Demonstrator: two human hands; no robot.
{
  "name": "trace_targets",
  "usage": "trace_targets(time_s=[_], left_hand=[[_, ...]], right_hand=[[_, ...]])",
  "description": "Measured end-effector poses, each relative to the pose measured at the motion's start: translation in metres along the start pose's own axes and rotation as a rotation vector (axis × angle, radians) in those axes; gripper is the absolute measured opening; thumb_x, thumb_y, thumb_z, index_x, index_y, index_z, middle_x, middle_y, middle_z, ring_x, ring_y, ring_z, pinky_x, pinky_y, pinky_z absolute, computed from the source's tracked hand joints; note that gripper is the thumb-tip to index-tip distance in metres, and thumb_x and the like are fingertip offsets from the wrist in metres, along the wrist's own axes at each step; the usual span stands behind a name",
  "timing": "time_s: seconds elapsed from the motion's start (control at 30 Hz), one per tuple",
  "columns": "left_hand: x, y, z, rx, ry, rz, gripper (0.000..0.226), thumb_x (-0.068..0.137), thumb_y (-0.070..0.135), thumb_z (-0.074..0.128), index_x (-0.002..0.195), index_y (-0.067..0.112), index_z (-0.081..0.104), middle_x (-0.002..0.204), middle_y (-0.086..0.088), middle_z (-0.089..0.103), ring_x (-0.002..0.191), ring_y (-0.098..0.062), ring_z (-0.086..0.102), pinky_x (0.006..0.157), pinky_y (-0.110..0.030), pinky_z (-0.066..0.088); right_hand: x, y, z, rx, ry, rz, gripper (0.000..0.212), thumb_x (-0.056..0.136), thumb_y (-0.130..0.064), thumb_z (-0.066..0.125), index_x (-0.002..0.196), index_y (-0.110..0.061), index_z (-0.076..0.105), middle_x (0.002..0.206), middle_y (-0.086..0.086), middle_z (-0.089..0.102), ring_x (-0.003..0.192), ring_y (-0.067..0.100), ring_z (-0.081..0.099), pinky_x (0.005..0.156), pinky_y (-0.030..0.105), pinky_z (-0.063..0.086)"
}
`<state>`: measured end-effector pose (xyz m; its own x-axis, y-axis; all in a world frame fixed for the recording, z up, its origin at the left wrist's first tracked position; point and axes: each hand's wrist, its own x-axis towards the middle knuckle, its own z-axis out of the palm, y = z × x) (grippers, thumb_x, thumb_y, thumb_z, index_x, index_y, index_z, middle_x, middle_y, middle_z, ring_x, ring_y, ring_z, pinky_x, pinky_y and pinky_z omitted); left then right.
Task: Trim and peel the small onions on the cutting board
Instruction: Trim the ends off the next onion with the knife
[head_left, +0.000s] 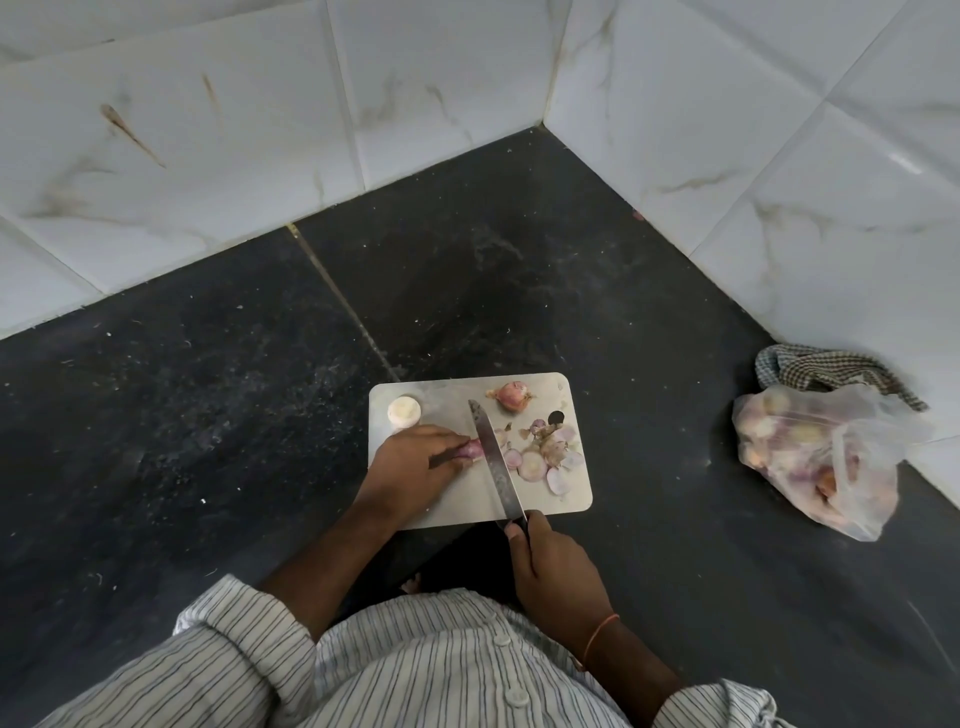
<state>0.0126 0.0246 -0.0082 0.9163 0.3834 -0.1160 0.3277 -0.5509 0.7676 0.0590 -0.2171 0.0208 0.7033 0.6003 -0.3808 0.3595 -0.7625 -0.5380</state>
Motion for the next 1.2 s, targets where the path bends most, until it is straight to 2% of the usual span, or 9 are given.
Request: trace_targets(time_s=[0.17, 0.27, 0.37, 0.43, 0.53, 0.63, 0.73, 0.93, 1.2], left_hand=[[0.000, -0.004, 0.002, 0.039, 0.002, 0.013, 0.030, 0.099, 0.042, 0.076, 0.127, 0.034, 0.079, 0.122, 0.020, 0.075, 0.110, 0.005, 0.065, 0.100, -0.010, 0.047], [-0.001, -0.007, 0.002, 0.062, 0.004, 0.016, 0.032, 0.099, 0.042, 0.075, 0.130, 0.034, 0.078, 0.125, 0.019, 0.074, 0.113, 0.004, 0.063, 0.103, -0.011, 0.046], [-0.002, -0.006, 0.004, 0.077, 0.003, 0.036, 0.032, 0.099, 0.041, 0.075, 0.130, 0.031, 0.079, 0.125, 0.018, 0.075, 0.112, 0.007, 0.060, 0.100, 0.000, 0.037], [-0.003, -0.007, 0.007, 0.083, 0.009, 0.063, 0.030, 0.099, 0.041, 0.075, 0.128, 0.032, 0.080, 0.124, 0.018, 0.075, 0.111, 0.008, 0.061, 0.102, -0.005, 0.042], [-0.004, -0.011, 0.008, 0.057, 0.021, 0.046, 0.031, 0.099, 0.040, 0.076, 0.129, 0.035, 0.079, 0.123, 0.021, 0.074, 0.113, 0.004, 0.064, 0.105, -0.023, 0.051], [-0.006, -0.010, 0.010, 0.029, 0.016, 0.039, 0.031, 0.099, 0.038, 0.076, 0.130, 0.033, 0.079, 0.122, 0.019, 0.074, 0.112, 0.002, 0.066, 0.104, -0.026, 0.053], [-0.007, -0.008, 0.010, -0.033, 0.072, -0.042, 0.032, 0.100, 0.042, 0.075, 0.129, 0.030, 0.079, 0.122, 0.015, 0.075, 0.109, -0.002, 0.068, 0.103, -0.031, 0.056], [-0.004, 0.000, 0.006, -0.204, 0.101, -0.207, 0.029, 0.098, 0.046, 0.076, 0.125, 0.037, 0.080, 0.119, 0.023, 0.077, 0.108, 0.005, 0.069, 0.103, -0.025, 0.056], [-0.004, 0.001, 0.001, -0.189, 0.075, -0.182, 0.029, 0.097, 0.048, 0.076, 0.123, 0.036, 0.080, 0.115, 0.022, 0.077, 0.105, 0.005, 0.069, 0.100, -0.026, 0.057]], right_hand=[[0.007, -0.004, -0.001, 0.005, -0.024, 0.011, 0.027, 0.113, -0.044, 0.035, 0.094, -0.026, 0.043, 0.075, -0.005, 0.060, 0.065, 0.016, 0.059, 0.060, 0.040, 0.046], [0.013, -0.011, -0.004, 0.001, -0.024, 0.006, 0.026, 0.113, -0.041, 0.037, 0.094, -0.024, 0.043, 0.073, -0.006, 0.058, 0.064, 0.017, 0.057, 0.061, 0.041, 0.045], [0.022, -0.020, -0.009, -0.024, -0.030, 0.013, 0.027, 0.112, -0.041, 0.036, 0.096, -0.022, 0.046, 0.077, -0.003, 0.062, 0.070, 0.023, 0.062, 0.065, 0.042, 0.050], [0.028, -0.025, -0.013, -0.052, -0.032, 0.015, 0.027, 0.112, -0.041, 0.036, 0.096, -0.021, 0.045, 0.080, 0.001, 0.065, 0.073, 0.026, 0.064, 0.065, 0.041, 0.049], [0.030, -0.030, -0.016, -0.085, -0.025, 0.015, 0.026, 0.112, -0.041, 0.036, 0.096, -0.022, 0.045, 0.084, 0.003, 0.067, 0.081, 0.029, 0.069, 0.064, 0.037, 0.043], [0.024, -0.030, -0.013, -0.079, -0.012, 0.007, 0.026, 0.112, -0.042, 0.035, 0.097, -0.023, 0.044, 0.079, -0.002, 0.062, 0.077, 0.029, 0.068, 0.063, 0.039, 0.046], [0.014, -0.029, -0.004, -0.096, 0.001, 0.001, 0.024, 0.113, -0.042, 0.033, 0.100, -0.024, 0.043, 0.079, -0.003, 0.064, 0.072, 0.026, 0.067, 0.060, 0.040, 0.048], [0.003, -0.025, 0.007, -0.124, -0.027, 0.022, 0.021, 0.112, -0.045, 0.033, 0.105, -0.027, 0.041, 0.084, -0.003, 0.069, 0.072, 0.022, 0.069, 0.065, 0.044, 0.056], [0.001, -0.029, 0.005, -0.136, -0.053, 0.041, 0.021, 0.112, -0.045, 0.032, 0.104, -0.028, 0.041, 0.082, -0.007, 0.064, 0.073, 0.019, 0.068, 0.069, 0.044, 0.058]])
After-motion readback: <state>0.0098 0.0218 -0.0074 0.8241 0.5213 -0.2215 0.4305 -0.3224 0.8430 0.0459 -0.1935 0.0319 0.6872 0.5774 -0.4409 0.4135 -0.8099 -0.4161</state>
